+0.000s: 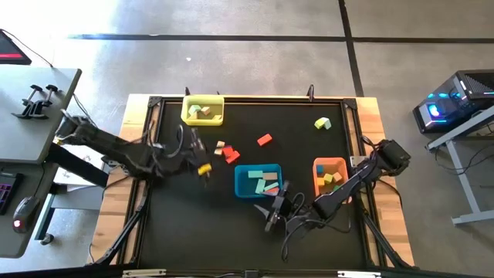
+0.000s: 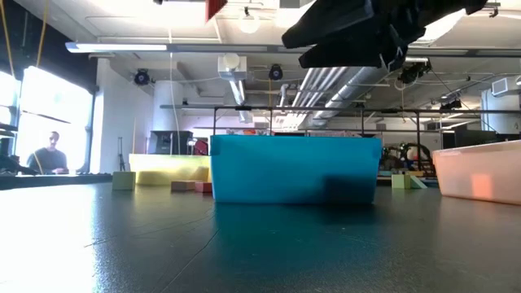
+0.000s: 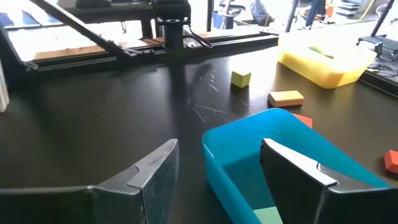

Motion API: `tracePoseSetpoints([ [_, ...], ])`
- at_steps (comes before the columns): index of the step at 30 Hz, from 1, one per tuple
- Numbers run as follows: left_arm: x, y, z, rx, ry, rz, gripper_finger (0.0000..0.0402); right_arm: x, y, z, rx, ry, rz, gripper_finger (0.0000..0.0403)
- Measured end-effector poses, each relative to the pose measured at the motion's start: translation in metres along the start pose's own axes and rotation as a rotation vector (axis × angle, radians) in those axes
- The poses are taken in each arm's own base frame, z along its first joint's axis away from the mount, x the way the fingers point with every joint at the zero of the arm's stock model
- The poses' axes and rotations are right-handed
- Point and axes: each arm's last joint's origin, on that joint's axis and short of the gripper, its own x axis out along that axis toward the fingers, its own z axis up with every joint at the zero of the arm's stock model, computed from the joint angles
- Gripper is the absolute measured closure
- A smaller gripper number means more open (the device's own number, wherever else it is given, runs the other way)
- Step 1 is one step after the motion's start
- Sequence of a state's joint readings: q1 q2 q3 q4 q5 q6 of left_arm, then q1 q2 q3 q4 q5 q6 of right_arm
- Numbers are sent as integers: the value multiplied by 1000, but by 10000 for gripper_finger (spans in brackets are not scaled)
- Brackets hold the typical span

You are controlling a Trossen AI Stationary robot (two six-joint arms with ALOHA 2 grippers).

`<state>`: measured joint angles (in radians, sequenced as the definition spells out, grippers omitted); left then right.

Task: Sort blocks by size
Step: Put the orange triangular block into the yellow bin

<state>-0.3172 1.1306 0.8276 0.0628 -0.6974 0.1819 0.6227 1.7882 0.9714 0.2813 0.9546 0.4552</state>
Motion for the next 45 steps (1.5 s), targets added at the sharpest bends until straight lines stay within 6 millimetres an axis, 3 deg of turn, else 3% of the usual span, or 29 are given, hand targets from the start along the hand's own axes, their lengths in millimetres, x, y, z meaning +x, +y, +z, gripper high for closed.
tracePoseSetpoints([
  [11,16,90,-29,-51,241,311,314,4,-2,2,27,-2,-6,180],
  [19,32,158,-59,-312,302,295,314,4,-2,2,29,-1,-3,180],
  [23,40,183,-80,-371,371,326,311,5,-3,2,26,-1,-8,180],
  [29,63,207,-121,-444,507,327,298,8,-5,3,29,1,-14,180],
  [36,82,222,-167,-500,659,367,295,8,-5,3,30,7,-1,180],
  [41,88,224,-186,-526,725,373,291,8,-5,2,26,11,-1,180],
  [45,88,226,-190,-534,738,379,266,8,-5,2,23,12,-2,180],
])
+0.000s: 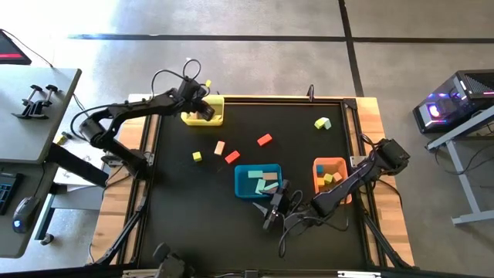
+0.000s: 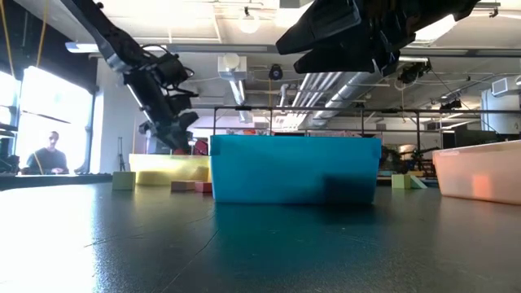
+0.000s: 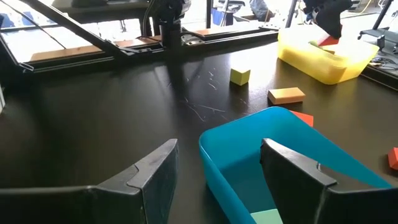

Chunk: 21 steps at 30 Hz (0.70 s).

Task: Sort blocks by size
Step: Put the orange triangular block into the yellow bin, then put the light green square block into the orange bin

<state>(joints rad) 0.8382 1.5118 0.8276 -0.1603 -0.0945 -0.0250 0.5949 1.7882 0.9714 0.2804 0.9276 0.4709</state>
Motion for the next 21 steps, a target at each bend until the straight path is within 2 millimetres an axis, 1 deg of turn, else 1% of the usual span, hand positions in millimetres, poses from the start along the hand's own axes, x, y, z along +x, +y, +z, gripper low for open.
tracePoseSetpoints([
  [3,-4,0,2,-2,-15,-16,235,0,0,0,0,0,0,180],
  [6,-15,1,5,-4,-40,-25,207,0,0,0,0,0,0,180],
  [9,-32,1,7,-2,-65,-34,194,0,0,0,0,0,0,180],
  [12,-54,-2,9,6,-100,-70,191,0,0,0,-2,1,-1,180],
  [16,-87,-17,7,31,-164,-142,191,0,0,0,-5,3,-2,180],
  [19,-108,-34,-5,67,-224,-218,191,0,0,-1,-6,4,-2,180],
  [21,-119,-46,-17,88,-254,-274,190,0,0,-1,-6,4,-2,181],
])
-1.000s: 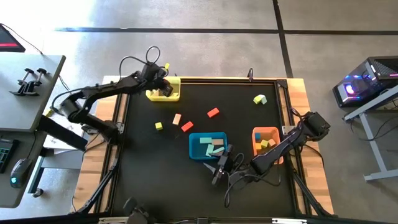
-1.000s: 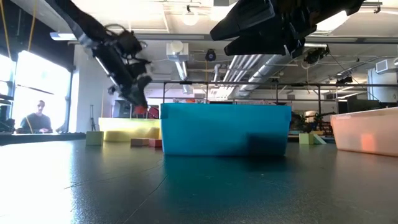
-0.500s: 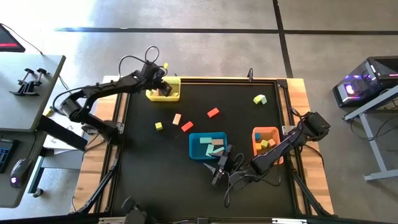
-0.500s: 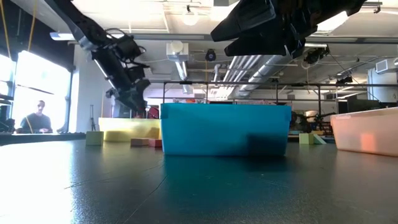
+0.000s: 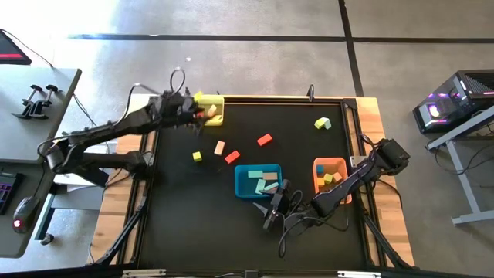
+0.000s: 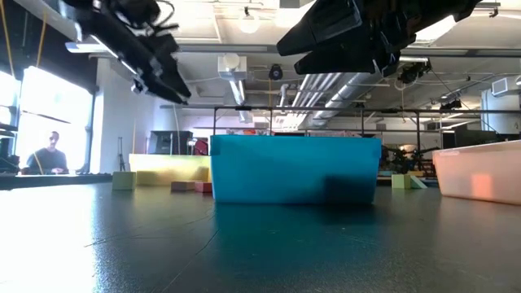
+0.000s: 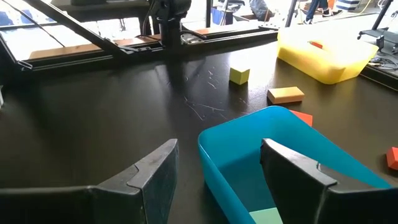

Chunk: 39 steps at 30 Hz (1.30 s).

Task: Sort blocks by size
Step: Put the light green square block into the orange bin

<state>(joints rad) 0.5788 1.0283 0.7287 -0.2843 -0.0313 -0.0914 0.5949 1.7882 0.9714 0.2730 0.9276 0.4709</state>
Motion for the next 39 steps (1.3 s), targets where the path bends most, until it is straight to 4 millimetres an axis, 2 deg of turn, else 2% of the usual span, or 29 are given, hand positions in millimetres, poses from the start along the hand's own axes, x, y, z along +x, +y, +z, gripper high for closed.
tracePoseSetpoints([
  [4,-14,-25,-22,26,-69,-122,190,0,0,0,0,0,0,181],
  [9,-22,-49,-54,89,-167,-261,190,0,0,0,-5,7,13,181],
  [14,-21,-64,-91,168,-213,-387,190,0,0,0,-6,8,16,181],
  [18,-20,-72,-116,208,-196,-412,190,0,0,0,-8,8,17,181],
  [29,-29,-87,-143,323,-141,-474,190,0,1,0,-7,9,19,181],
  [35,-40,-99,-151,344,-175,-438,192,0,1,0,-2,10,20,181],
  [39,-50,-108,-157,348,-188,-478,197,0,1,0,1,9,20,181],
])
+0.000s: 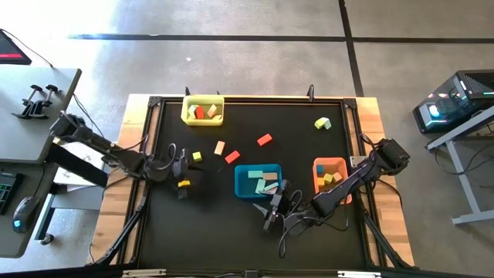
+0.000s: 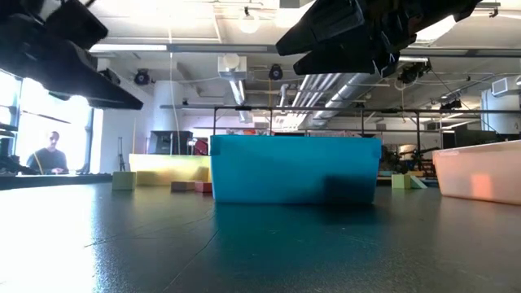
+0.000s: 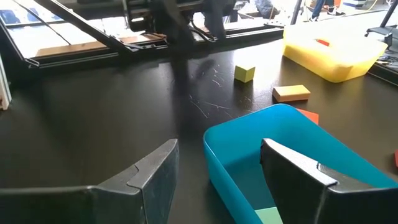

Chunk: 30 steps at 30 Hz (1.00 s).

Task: Sort blocks by size
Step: Put the light green square block into the orange bin

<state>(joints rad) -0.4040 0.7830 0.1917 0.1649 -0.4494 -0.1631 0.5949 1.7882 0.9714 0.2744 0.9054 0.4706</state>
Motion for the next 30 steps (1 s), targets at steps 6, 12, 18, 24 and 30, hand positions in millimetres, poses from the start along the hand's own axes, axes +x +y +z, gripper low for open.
tracePoseSetpoints([
  [6,-6,-11,-6,18,25,2,199,0,0,1,5,-4,2,181],
  [12,-4,-11,-13,-72,79,34,200,0,0,1,5,-4,2,181],
  [18,3,-9,-19,-81,124,73,198,0,0,1,2,-4,1,181],
  [24,8,-6,-22,-90,152,123,174,0,0,1,-2,-4,1,181],
  [30,12,-4,-26,-90,177,144,143,1,0,1,-1,-4,0,181],
])
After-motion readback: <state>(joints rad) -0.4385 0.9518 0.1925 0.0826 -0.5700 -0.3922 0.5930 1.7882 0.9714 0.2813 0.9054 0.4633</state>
